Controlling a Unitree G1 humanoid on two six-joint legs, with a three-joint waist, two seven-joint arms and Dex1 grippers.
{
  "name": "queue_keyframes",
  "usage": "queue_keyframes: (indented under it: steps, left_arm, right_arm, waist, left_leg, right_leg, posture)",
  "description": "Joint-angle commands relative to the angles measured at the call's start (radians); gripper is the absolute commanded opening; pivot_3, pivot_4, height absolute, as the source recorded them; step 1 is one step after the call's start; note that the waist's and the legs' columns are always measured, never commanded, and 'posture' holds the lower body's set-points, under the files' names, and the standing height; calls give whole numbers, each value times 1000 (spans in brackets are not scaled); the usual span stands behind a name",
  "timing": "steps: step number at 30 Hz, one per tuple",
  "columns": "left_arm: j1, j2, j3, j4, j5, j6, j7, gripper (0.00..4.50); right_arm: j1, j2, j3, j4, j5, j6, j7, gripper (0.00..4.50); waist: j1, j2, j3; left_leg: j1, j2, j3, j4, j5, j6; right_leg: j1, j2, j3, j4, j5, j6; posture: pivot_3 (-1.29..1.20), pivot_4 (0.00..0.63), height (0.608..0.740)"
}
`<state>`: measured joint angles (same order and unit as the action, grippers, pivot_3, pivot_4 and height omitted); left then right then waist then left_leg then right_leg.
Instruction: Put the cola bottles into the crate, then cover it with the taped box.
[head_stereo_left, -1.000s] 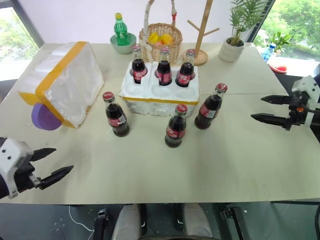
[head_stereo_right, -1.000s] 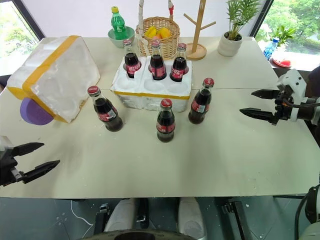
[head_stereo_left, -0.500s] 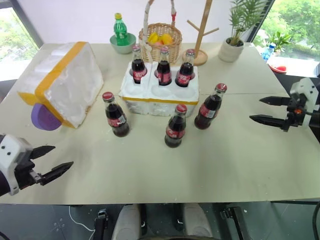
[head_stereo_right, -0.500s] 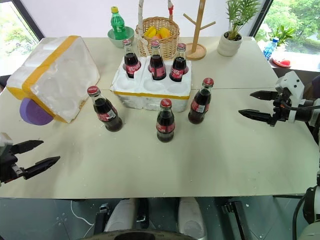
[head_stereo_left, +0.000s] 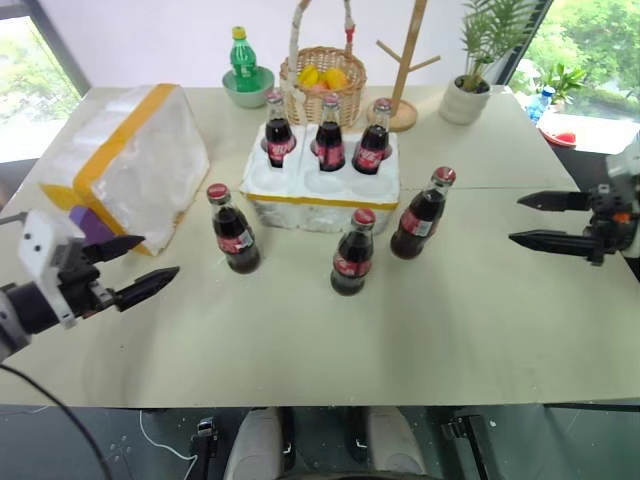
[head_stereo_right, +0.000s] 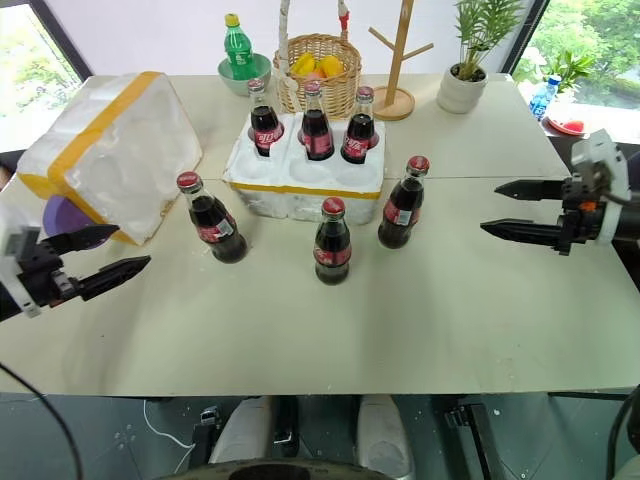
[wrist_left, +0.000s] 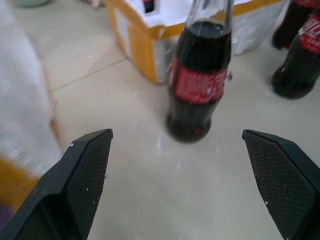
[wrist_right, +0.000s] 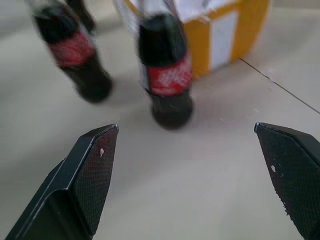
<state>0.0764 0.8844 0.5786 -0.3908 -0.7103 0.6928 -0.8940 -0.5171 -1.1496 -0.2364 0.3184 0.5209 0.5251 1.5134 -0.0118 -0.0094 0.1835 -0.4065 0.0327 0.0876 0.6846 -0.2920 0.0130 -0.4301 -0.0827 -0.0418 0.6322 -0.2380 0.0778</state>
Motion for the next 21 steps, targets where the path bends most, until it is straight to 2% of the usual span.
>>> queue_keyframes:
  steps: [1,9,13,21]
  left_arm:
    - [-91,24,-105,55,25,-30,-31,4360]
    - [-359,-26,-342,253,125,-119,-82,4360]
    - [-464,-61,-421,334,156,-143,-117,4360]
    - [-556,-126,-558,432,254,-240,-183,4360]
  right_arm:
    - [14,-40,-76,-144,115,125,28,4500]
    - [99,-36,-174,-430,275,304,-39,4500]
    - [93,-25,-188,-481,319,340,-90,4500]
    - [74,-23,-184,-519,375,369,-153,4500]
  waist:
    - [-3,0,0]
    - [5,0,0]
    - [4,-1,0]
    - [2,-1,0]
  left_leg:
    - [0,1,0,0,0,0]
    - [0,1,-1,0,0,-1]
    - [0,0,-1,0,1,-1]
    - [0,0,-1,0,1,-1]
  right_leg:
    - [0,1,0,0,0,0]
    - [0,1,0,1,0,0]
    - [0,1,0,1,0,1]
    - [0,2,0,1,1,1]
  posture:
    - [0,150,740]
    - [0,150,740]
    - [0,150,740]
    - [0,150,740]
